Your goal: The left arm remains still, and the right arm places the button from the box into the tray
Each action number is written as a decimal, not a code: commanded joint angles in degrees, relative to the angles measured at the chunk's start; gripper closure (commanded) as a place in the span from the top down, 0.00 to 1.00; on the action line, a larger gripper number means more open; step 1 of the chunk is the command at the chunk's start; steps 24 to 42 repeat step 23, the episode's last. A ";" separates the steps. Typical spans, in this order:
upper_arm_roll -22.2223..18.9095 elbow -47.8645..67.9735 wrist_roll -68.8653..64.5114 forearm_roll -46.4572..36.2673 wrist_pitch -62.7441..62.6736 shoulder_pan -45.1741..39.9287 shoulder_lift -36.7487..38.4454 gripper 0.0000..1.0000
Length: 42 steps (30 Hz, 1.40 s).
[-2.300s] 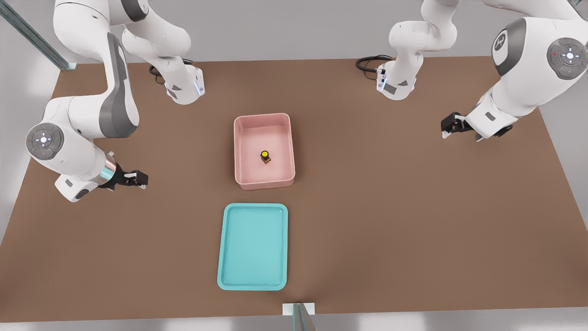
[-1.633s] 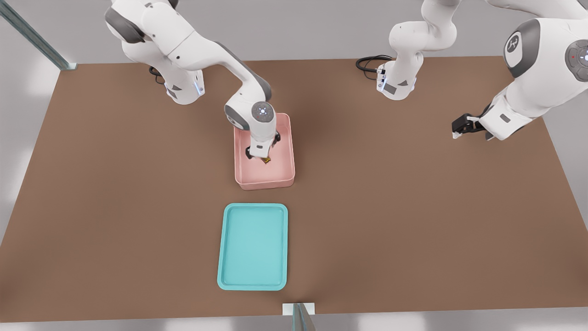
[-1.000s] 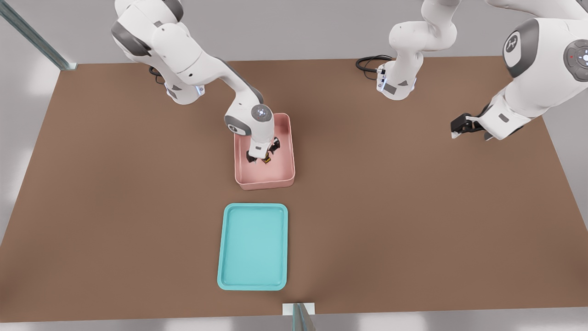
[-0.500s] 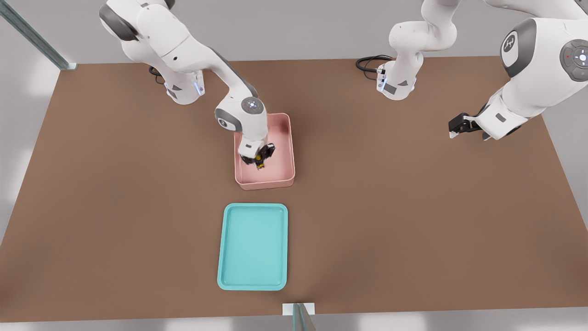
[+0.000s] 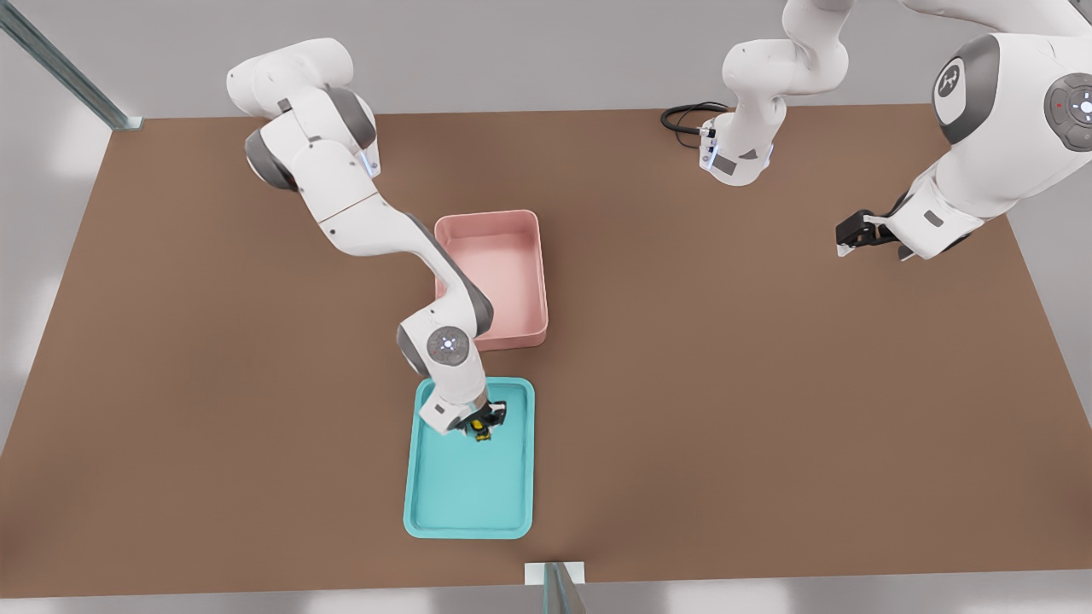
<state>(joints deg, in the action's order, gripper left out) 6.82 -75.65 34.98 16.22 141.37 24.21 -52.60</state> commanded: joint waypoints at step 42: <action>-4.36 0.33 -41.93 -15.52 -51.19 -18.05 36.52 1.00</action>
